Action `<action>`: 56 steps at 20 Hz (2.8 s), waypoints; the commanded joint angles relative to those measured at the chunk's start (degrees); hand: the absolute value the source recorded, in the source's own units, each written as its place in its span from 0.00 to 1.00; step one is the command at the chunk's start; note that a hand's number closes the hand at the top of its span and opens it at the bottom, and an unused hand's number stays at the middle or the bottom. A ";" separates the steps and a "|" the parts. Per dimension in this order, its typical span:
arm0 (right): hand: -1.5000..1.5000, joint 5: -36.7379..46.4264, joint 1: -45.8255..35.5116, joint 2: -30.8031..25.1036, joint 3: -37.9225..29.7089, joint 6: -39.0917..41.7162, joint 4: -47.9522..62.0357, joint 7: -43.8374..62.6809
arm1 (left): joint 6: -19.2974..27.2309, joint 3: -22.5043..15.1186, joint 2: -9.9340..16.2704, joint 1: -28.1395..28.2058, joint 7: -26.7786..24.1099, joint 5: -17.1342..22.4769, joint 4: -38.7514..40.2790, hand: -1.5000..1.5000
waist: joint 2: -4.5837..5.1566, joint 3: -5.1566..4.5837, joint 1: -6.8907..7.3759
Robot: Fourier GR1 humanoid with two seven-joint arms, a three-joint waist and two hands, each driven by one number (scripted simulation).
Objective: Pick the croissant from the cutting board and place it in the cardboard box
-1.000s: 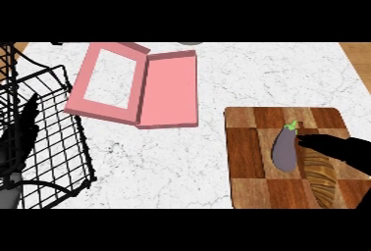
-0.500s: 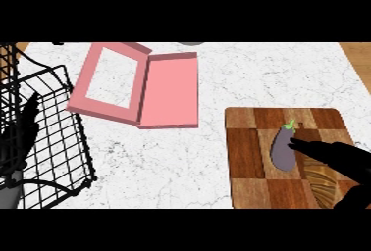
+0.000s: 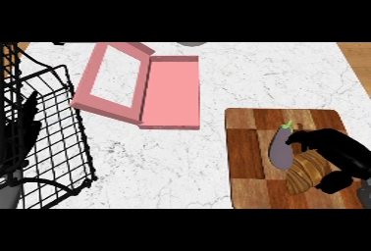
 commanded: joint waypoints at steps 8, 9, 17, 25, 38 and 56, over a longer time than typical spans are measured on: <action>1.00 2.56 -26.92 2.00 -2.46 0.46 15.31 -4.14 | -2.61 -1.56 -0.78 -4.25 -0.34 -0.22 1.94 0.50 | 2.43 0.13 5.64; 1.00 2.64 -29.17 2.44 -2.93 0.32 16.55 -3.40 | -2.11 -2.76 -1.70 -4.99 -1.40 -0.95 1.47 0.50 | 3.52 0.17 8.29; 1.00 -2.59 -45.96 3.99 -10.66 -5.25 32.15 -16.00 | -1.81 -2.22 -1.72 -3.19 -0.86 -1.17 2.10 0.50 | 2.44 0.18 6.27; 1.00 -2.66 -59.51 8.94 -10.47 -4.67 46.92 -25.62 | -0.05 -1.89 -2.58 -5.33 -1.04 -2.23 3.83 0.50 | 2.35 0.03 4.37; 1.00 -7.55 -75.47 23.16 -13.91 2.51 59.54 -10.96 | 0.01 -0.72 -1.78 -3.74 -0.57 -1.69 2.89 0.50 | 1.86 -0.05 3.08; 1.00 -8.59 -79.65 34.11 -12.17 -11.44 70.38 2.75 | -1.29 -2.53 -2.46 -5.57 -0.32 -2.17 1.72 0.50 | 2.83 -0.17 7.01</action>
